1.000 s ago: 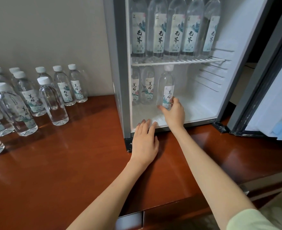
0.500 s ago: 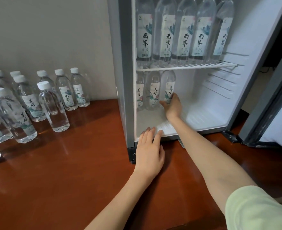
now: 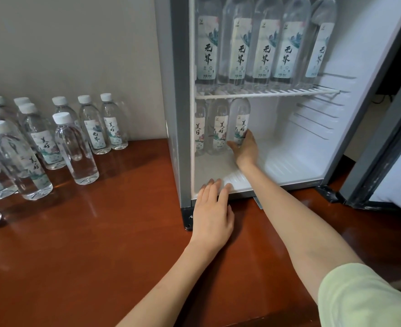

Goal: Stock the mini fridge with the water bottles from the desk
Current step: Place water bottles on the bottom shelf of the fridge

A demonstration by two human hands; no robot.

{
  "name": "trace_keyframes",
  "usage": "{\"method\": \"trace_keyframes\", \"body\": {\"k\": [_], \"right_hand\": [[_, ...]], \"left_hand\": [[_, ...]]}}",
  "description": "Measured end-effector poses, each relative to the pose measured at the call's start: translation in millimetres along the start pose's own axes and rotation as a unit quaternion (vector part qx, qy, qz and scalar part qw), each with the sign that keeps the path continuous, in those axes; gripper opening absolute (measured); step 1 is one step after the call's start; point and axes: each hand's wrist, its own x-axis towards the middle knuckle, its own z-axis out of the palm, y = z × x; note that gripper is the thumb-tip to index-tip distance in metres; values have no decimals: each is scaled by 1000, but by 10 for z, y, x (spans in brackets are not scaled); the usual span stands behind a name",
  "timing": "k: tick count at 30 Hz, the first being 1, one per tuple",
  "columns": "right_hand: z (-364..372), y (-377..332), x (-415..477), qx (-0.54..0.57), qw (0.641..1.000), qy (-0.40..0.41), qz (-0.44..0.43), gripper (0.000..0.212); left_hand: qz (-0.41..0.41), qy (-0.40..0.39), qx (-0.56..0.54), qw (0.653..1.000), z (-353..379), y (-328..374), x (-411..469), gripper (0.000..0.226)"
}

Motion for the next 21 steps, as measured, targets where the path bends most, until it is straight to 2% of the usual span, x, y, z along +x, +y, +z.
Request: {"method": "trace_keyframes", "body": {"k": [2, 4, 8, 12, 15, 18, 21], "right_hand": [[-17, 8, -5, 10, 999, -20, 40, 88], [-47, 21, -21, 21, 997, -27, 70, 102], [-118, 42, -122, 15, 996, -31, 77, 105], [-242, 96, -328, 46, 997, -23, 54, 87], [-375, 108, -560, 88, 994, -49, 31, 69], [-503, 108, -820, 169, 982, -82, 19, 47], [-612, 114, -1117, 248, 965, -85, 28, 39]], "left_hand": [[-2, -2, -3, 1000, 4, -2, -4, 47], [-4, -1, -7, 1000, 7, -5, -6, 47], [-3, -6, -14, 1000, -17, -2, -6, 50], [-2, -11, -22, 1000, -52, 6, -32, 52], [-9, -12, -38, 999, -115, 32, -89, 49], [-7, -11, -59, 998, -199, 53, -202, 47], [-21, -14, -78, 997, -278, 57, -342, 47]]}}
